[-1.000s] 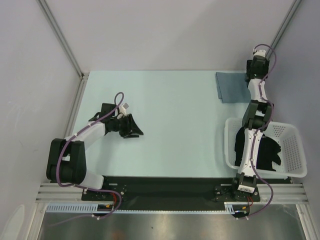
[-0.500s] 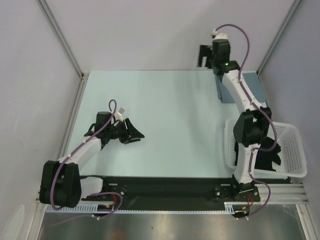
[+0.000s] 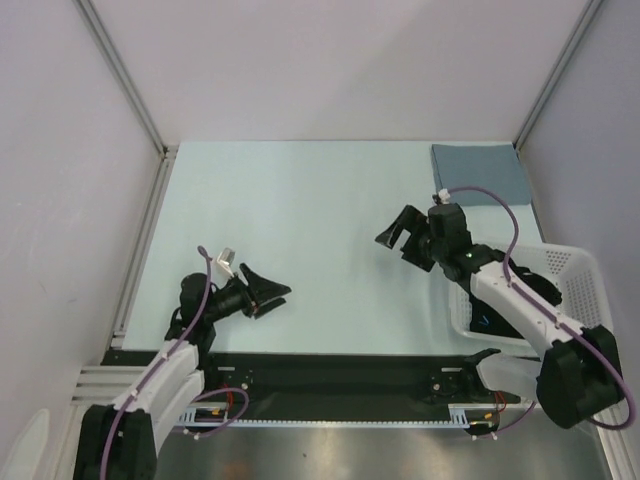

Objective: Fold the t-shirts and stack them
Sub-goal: Reset both grippers

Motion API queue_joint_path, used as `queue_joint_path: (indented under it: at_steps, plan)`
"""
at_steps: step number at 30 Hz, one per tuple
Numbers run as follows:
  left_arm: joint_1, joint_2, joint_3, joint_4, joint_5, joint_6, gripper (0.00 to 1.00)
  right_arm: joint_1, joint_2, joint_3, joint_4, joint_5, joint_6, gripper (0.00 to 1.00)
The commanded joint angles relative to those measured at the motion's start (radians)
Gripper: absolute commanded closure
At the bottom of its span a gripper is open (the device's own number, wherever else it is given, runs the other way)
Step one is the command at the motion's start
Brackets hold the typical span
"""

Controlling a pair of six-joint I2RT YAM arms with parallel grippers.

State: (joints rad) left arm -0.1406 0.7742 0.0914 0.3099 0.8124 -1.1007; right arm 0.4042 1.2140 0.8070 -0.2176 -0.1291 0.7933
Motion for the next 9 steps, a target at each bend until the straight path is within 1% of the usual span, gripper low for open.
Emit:
queue_joint_path:
  at_steps: [1,2,3,4,5,6,7,8,9]
  plan:
    - [-0.010,-0.101,-0.030,0.158,-0.010,-0.149,0.23,0.004,-0.096,-0.006,-0.072,0.071,0.125,0.00]
    - [-0.011,-0.117,-0.038,0.159,-0.004,-0.163,0.22,0.002,-0.097,-0.011,-0.179,0.097,0.136,0.00]
    - [-0.013,-0.147,-0.057,0.176,-0.002,-0.181,0.22,-0.001,-0.099,-0.015,-0.210,0.091,0.144,0.00]
    - [-0.013,-0.159,-0.074,0.201,0.001,-0.232,0.22,-0.005,-0.103,-0.026,-0.230,0.076,0.135,0.00]
    - [-0.014,-0.173,-0.085,0.233,0.001,-0.264,0.21,-0.001,-0.111,-0.041,-0.226,0.056,0.127,0.00]
    - [-0.014,-0.202,-0.140,0.301,-0.008,-0.298,0.20,0.001,-0.120,-0.093,-0.209,0.036,0.126,0.00]
    - [-0.014,-0.211,-0.156,0.334,-0.015,-0.353,0.19,-0.011,-0.140,-0.113,-0.186,0.019,0.150,0.00]
    - [-0.014,-0.223,-0.171,0.366,-0.022,-0.382,0.17,-0.016,-0.162,-0.133,-0.160,-0.036,0.147,0.00]
    - [-0.014,-0.236,-0.209,0.477,-0.036,-0.418,0.15,-0.021,-0.186,-0.181,-0.120,-0.087,0.135,0.00]
